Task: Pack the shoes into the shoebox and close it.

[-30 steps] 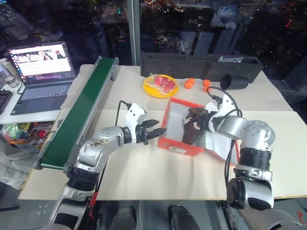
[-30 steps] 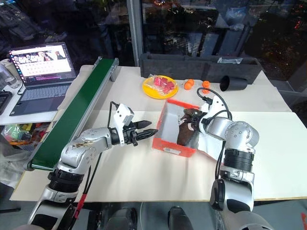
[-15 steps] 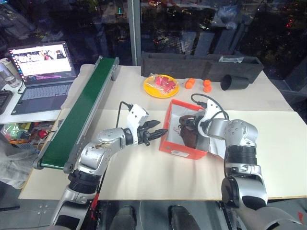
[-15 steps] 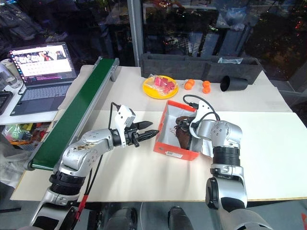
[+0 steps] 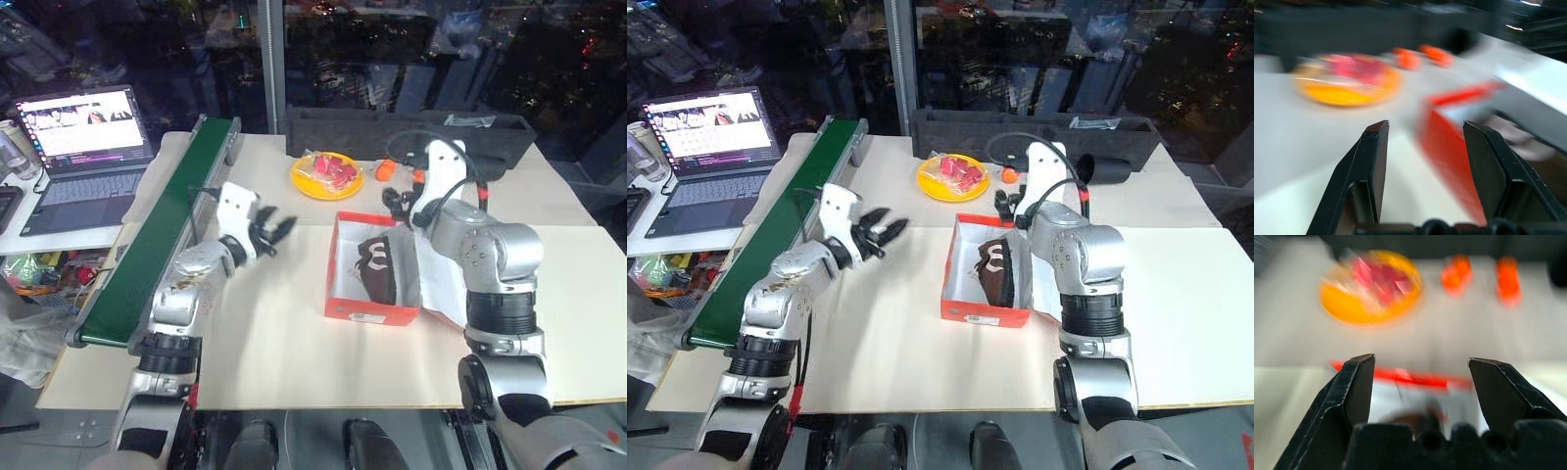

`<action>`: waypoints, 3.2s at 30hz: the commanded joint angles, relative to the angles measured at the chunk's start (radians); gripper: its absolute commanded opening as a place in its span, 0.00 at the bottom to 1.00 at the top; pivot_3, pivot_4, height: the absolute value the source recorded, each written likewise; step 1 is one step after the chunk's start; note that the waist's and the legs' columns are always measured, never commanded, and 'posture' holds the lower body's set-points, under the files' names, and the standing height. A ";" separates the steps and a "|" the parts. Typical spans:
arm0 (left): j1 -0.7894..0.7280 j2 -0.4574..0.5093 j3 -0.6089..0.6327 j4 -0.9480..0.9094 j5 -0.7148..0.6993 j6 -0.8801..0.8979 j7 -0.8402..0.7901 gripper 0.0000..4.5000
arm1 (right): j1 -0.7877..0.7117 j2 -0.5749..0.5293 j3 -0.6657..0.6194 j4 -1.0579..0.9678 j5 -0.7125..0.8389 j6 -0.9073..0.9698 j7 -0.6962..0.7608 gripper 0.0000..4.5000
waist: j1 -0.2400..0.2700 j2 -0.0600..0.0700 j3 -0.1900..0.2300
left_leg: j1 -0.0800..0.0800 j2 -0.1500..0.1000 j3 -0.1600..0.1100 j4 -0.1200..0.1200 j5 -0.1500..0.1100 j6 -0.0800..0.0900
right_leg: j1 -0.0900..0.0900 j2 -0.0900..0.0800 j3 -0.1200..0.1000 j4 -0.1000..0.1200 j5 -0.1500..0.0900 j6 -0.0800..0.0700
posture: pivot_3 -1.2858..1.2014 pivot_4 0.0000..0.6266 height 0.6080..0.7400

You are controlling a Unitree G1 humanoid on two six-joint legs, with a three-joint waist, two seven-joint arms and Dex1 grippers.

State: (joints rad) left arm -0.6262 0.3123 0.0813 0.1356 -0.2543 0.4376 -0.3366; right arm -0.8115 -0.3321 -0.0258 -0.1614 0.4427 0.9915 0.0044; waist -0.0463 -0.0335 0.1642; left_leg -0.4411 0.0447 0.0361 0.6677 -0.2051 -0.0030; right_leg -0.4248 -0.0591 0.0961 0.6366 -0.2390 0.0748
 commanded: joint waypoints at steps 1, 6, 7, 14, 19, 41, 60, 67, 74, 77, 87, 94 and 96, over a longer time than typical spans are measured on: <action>-0.030 0.024 0.106 0.078 0.071 -0.064 0.183 0.57 | 0.107 -0.094 0.099 -0.303 0.135 -0.097 0.343 0.81 | 0.001 0.000 0.000 | 0.000 0.000 0.000 0.000 0.000 0.000 | 0.000 0.000 0.000 0.000 0.000 0.000 | 0.52 0.24 1.00; -0.028 0.074 0.121 0.130 0.094 -0.059 0.178 0.57 | 0.263 -0.234 0.146 -0.475 0.229 -0.108 0.583 0.81 | 0.011 -0.001 0.000 | -0.002 0.000 -0.004 -0.002 0.000 0.000 | 0.002 -0.001 -0.004 -0.005 0.000 0.000 | 0.52 0.24 1.00; -0.027 0.094 0.118 0.154 0.096 -0.058 0.155 0.57 | 0.295 -0.249 0.160 -0.482 0.214 -0.126 0.601 0.81 | 0.015 -0.001 0.000 | -0.002 0.000 -0.004 -0.002 0.000 0.000 | 0.002 -0.001 -0.004 -0.005 0.000 0.000 | 0.52 0.24 1.00; -0.035 0.153 0.120 0.242 0.096 -0.071 0.079 0.57 | 0.394 -0.290 0.282 -0.477 0.065 -0.221 0.626 0.81 | 0.025 -0.001 0.000 | 0.000 -0.001 -0.003 0.000 0.002 -0.002 | 0.003 -0.001 -0.005 -0.004 0.001 -0.001 | 0.52 0.24 1.00; -0.037 0.157 0.129 0.257 0.101 -0.083 0.082 0.57 | 0.406 -0.235 0.266 -0.465 0.047 -0.244 0.601 0.81 | 0.028 -0.001 0.000 | -0.001 0.000 -0.003 -0.001 0.002 -0.002 | 0.002 0.000 -0.004 -0.004 0.001 -0.001 | 0.52 0.24 1.00; -0.034 0.141 0.111 0.270 0.110 -0.088 0.064 0.57 | 0.446 -0.196 0.242 -0.427 -0.001 -0.231 0.568 0.81 | 0.032 -0.001 0.000 | -0.001 -0.001 -0.003 0.000 0.002 -0.002 | 0.003 -0.001 -0.005 -0.003 0.002 -0.001 | 0.52 0.24 1.00; -0.045 0.181 0.133 0.358 0.137 -0.137 0.068 0.98 | 0.459 -0.197 0.212 -0.401 -0.001 -0.213 0.544 0.82 | 0.032 -0.001 0.000 | -0.001 -0.001 -0.003 0.000 0.002 -0.002 | 0.003 -0.001 -0.005 -0.003 0.002 -0.001 | 0.52 0.24 1.00; -0.042 0.186 0.164 0.359 0.121 -0.159 0.080 1.00 | 0.464 -0.199 0.209 -0.395 0.006 -0.207 0.549 0.98 | 0.031 -0.001 0.000 | -0.001 -0.001 -0.003 0.000 0.002 -0.002 | 0.003 -0.001 -0.005 -0.003 0.002 -0.001 | 0.52 0.24 1.00; -0.052 0.208 0.148 0.388 0.152 -0.165 0.089 1.00 | 0.458 -0.199 0.214 -0.379 -0.035 -0.225 0.534 0.98 | 0.032 -0.001 0.000 | -0.001 -0.001 -0.003 0.000 0.002 -0.002 | 0.003 -0.001 -0.005 -0.003 0.002 -0.001 | 0.52 0.24 1.00; -0.053 0.213 0.146 0.398 0.153 -0.175 0.090 1.00 | 0.460 -0.198 0.215 -0.378 -0.039 -0.222 0.535 0.98 | 0.032 -0.001 0.000 | -0.001 -0.001 -0.003 0.000 0.002 -0.002 | 0.003 -0.001 -0.005 -0.002 0.002 -0.001 | 0.52 0.24 1.00; -0.057 0.219 0.141 0.420 0.156 -0.193 0.092 1.00 | 0.470 -0.197 0.219 -0.388 -0.047 -0.215 0.532 0.98 | 0.032 -0.001 0.000 | -0.001 -0.001 -0.003 0.000 0.002 -0.002 | 0.003 -0.001 -0.005 -0.002 0.002 -0.001 | 0.52 0.24 1.00; -0.059 0.213 0.129 0.515 0.187 -0.214 0.124 1.00 | 0.464 -0.194 0.213 -0.394 -0.047 -0.211 0.527 0.98 | 0.032 -0.001 0.000 | 0.000 -0.001 -0.003 0.000 0.002 -0.002 | 0.003 -0.001 -0.005 -0.002 0.002 -0.001 | 0.52 0.24 1.00; -0.059 0.205 0.123 0.518 0.188 -0.216 0.119 1.00 | 0.461 -0.195 0.209 -0.395 -0.047 -0.210 0.525 0.98 | 0.032 -0.001 0.000 | 0.000 -0.001 -0.003 0.000 0.002 -0.002 | 0.003 -0.001 -0.005 -0.001 0.002 -0.001 | 0.52 0.24 1.00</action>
State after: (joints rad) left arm -0.6703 0.5138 0.2143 0.6491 -0.0796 0.2338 -0.2205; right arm -0.3401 -0.5274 0.2143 -0.5187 0.3968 0.7803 0.5329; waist -0.0141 -0.0350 0.1639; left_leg -0.4412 0.0438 0.0329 0.6680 -0.2028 -0.0050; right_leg -0.4219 -0.0598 0.0914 0.6358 -0.2374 0.0740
